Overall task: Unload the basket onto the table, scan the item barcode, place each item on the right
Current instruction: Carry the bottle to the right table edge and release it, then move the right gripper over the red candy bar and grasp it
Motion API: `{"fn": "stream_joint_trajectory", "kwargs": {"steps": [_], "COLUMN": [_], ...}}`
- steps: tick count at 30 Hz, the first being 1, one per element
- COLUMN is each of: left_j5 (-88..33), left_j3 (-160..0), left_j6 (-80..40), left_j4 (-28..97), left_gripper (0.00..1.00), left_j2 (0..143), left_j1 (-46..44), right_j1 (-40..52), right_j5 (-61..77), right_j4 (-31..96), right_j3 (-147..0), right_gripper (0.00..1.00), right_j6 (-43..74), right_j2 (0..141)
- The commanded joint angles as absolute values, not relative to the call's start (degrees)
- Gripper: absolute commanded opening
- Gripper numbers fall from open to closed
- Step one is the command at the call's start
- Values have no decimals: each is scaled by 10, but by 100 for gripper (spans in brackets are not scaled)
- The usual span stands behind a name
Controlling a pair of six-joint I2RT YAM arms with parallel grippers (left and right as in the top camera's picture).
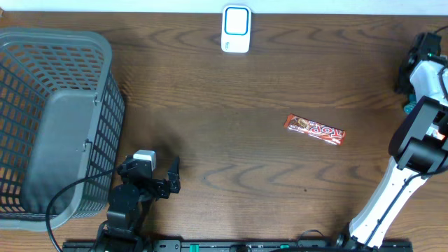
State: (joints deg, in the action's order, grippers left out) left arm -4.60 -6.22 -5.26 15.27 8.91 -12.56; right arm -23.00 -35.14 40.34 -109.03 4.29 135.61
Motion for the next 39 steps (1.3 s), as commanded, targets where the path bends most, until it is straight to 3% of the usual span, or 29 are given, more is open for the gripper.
{"fn": "stream_joint_trajectory", "kwargs": {"steps": [1, 11, 16, 23, 28, 33, 39], "left_j5": [-51, -51, -51, -51, -51, -51, -51], "left_j3": [-50, -50, -50, -50, -50, -50, -50], "left_j6": [-45, -45, -45, -45, -45, -45, -45], "left_j4": [159, 159, 159, 159, 159, 159, 159], "left_gripper": [98, 98, 98, 98, 98, 98, 98], "left_j2": [89, 89, 89, 89, 89, 89, 89], "left_j1": [-127, -127, -127, -127, -127, -127, -127], "right_j1": [-196, -89, 1, 132, 171, 172, 172], "right_j5": [-218, 104, 66, 62, 46, 24, -85], "right_j4": [403, 463, 526, 684, 733, 684, 514], "right_j3": [-1102, -1102, -1102, -1061, -958, -808, -671], "right_gripper": [99, 99, 99, 99, 99, 99, 99], "right_j6": [107, 133, 112, -157, -168, -166, -138], "right_j2": [1248, 1029, 978, 997, 1017, 1020, 1020]}}
